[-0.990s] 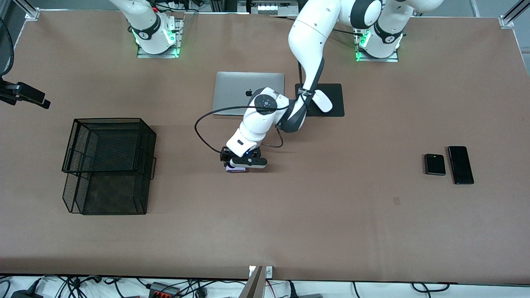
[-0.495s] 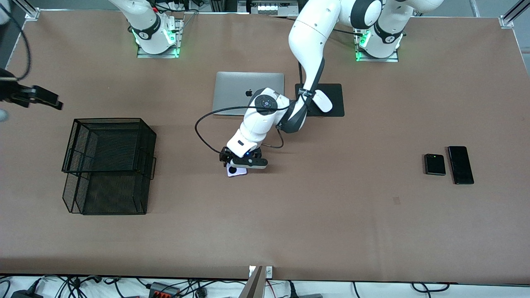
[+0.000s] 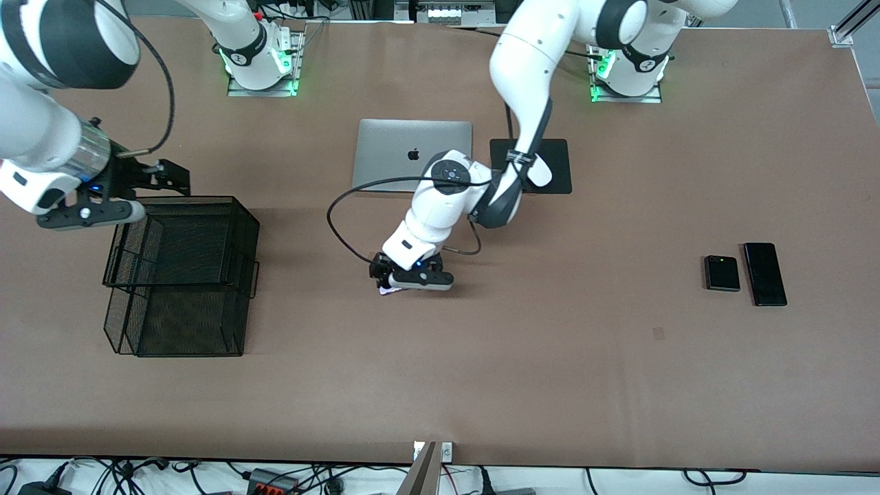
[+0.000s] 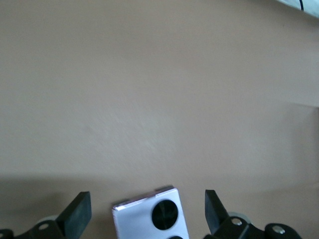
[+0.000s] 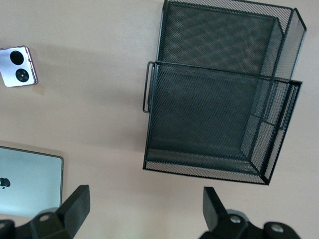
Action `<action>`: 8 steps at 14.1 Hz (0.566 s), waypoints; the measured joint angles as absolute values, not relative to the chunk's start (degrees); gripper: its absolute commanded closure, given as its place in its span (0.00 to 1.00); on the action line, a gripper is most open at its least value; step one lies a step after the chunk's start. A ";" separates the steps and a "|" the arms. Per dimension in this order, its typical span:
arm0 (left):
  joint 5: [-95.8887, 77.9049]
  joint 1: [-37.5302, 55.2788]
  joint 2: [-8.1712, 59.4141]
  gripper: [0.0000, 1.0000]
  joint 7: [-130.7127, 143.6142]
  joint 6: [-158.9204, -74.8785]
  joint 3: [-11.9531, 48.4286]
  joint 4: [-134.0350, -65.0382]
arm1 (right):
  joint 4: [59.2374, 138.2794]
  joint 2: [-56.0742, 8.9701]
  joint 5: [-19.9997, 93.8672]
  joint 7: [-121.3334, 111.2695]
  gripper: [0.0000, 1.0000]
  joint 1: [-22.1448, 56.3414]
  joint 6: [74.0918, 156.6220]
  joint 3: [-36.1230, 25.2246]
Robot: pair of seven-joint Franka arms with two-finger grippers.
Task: Place phones with both arms
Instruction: 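Withdraw the left gripper toward the phones while the right gripper reaches the white phone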
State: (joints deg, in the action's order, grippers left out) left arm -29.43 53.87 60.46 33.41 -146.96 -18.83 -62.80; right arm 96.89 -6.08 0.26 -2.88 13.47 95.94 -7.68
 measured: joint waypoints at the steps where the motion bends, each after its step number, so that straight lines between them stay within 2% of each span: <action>1: -25.78 50.86 57.66 0.00 33.42 -146.07 -16.13 -64.58 | 96.69 -6.51 0.26 -3.03 0.00 13.44 96.29 -7.81; 6: -20.74 36.91 43.72 0.00 21.82 -131.25 -10.40 -71.53 | 95.42 -10.13 0.46 -7.18 0.00 14.43 98.89 -7.94; 8: -20.74 31.88 39.48 0.00 17.55 -129.68 -7.86 -75.79 | 95.36 -12.92 0.48 -7.18 0.00 17.54 102.11 -7.77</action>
State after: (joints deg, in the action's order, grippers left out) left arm -20.74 31.88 39.48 17.55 -129.68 -7.86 -75.79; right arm 95.36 -12.92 0.48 -7.18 17.54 102.11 -7.77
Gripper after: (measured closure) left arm 0.000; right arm 0.000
